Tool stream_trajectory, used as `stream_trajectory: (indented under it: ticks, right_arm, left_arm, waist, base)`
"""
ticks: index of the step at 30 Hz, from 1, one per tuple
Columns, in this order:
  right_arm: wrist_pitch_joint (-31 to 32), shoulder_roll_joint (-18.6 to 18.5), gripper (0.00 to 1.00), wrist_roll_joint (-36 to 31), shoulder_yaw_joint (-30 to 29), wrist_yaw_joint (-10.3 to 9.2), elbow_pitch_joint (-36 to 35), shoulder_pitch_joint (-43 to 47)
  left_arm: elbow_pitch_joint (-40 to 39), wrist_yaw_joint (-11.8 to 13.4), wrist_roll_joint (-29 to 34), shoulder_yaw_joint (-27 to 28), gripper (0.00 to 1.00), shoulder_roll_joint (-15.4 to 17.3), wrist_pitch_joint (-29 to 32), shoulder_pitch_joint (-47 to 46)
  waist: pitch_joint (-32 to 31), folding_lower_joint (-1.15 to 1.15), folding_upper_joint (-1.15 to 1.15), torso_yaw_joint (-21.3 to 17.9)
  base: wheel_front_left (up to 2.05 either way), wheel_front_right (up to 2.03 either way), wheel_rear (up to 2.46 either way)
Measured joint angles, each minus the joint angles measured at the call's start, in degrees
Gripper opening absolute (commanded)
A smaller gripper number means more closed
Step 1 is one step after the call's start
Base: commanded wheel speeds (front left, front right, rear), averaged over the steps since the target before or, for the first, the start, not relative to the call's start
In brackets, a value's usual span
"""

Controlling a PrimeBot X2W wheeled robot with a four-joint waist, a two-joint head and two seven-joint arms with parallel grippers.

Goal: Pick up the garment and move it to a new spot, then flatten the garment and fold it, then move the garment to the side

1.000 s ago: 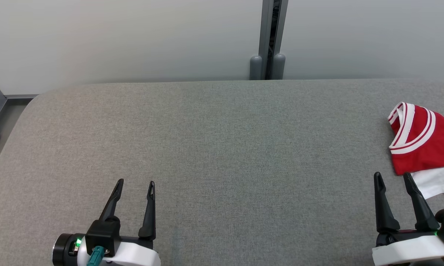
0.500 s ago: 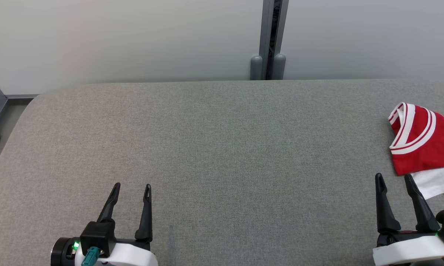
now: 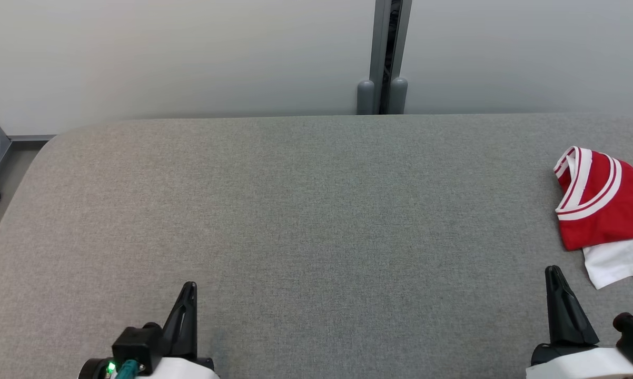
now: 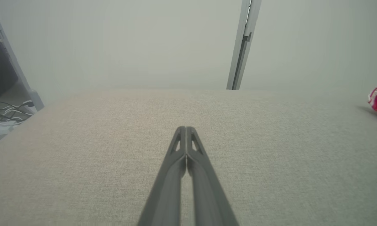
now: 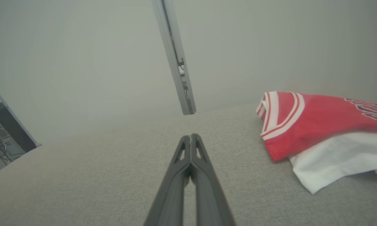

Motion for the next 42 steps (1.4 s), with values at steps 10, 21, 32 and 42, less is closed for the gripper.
stream_trajectory:
  ticks: [10,21,32,42]
  right_arm:
    - [1.27,0.41,0.0,9.95,-0.09,0.0,0.82,-0.63]
    - [2.78,0.64,0.0,19.72,-0.25,-0.01,1.54,-1.98]
    - [4.05,0.84,0.0,28.95,-0.37,-0.01,2.12,-3.26]
    - [5.09,1.03,0.0,35.85,-0.51,-0.01,2.78,-4.12]
  left_arm:
    - [1.25,-1.04,-10.98,2.6,0.0,0.09,4.0,-1.23]
    - [2.43,-2.27,-21.72,5.32,0.0,0.21,7.97,-3.43]
    - [3.47,-3.43,-31.89,7.94,0.0,0.3,11.87,-5.56]
    - [4.38,-4.04,-39.52,9.93,0.0,0.37,14.69,-7.12]
  waist:
    - [-0.07,0.0,0.0,0.06]
    - [-0.14,0.0,0.0,0.12]
    - [-0.22,0.0,0.0,0.19]
    - [-0.29,0.0,0.0,0.25]
  base:
    - [0.0,0.0,0.0]
    - [0.0,0.0,0.0]
    - [0.0,0.0,0.0]
    - [0.0,0.0,0.0]
